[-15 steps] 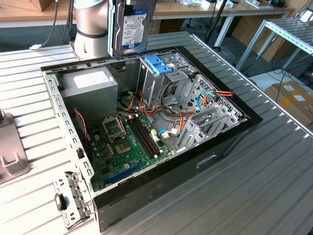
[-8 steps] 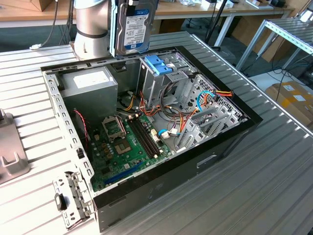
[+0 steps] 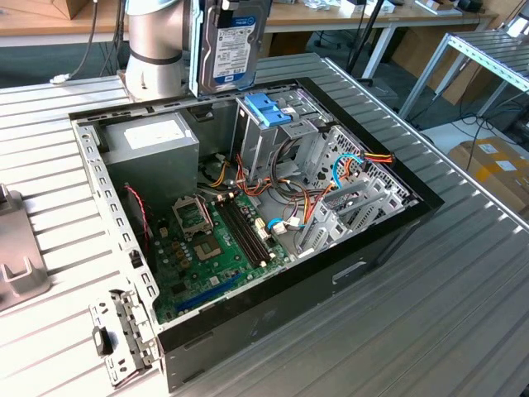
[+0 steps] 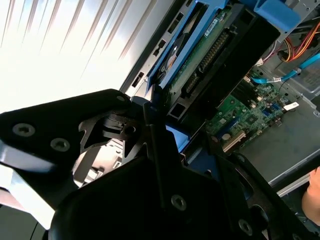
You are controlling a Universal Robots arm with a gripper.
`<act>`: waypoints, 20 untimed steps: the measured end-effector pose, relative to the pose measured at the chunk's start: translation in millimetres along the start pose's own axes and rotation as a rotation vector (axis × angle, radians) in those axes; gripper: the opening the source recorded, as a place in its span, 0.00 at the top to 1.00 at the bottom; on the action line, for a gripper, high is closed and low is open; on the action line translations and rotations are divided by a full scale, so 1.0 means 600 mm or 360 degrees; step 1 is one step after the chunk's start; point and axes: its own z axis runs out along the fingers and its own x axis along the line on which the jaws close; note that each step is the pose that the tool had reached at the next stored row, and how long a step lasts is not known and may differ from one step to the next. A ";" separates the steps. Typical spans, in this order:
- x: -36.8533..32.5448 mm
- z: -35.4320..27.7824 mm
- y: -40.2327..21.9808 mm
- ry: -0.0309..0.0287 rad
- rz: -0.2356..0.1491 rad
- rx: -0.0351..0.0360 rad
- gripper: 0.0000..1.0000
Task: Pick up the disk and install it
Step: 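Pick up the disk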
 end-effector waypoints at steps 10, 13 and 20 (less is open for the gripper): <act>0.008 -0.001 -0.012 -0.00022 0.0000 0.0000 0.63; 0.011 -0.001 -0.017 -0.00031 0.0000 0.0000 0.63; 0.017 -0.002 -0.024 -0.00045 0.0000 0.0000 0.63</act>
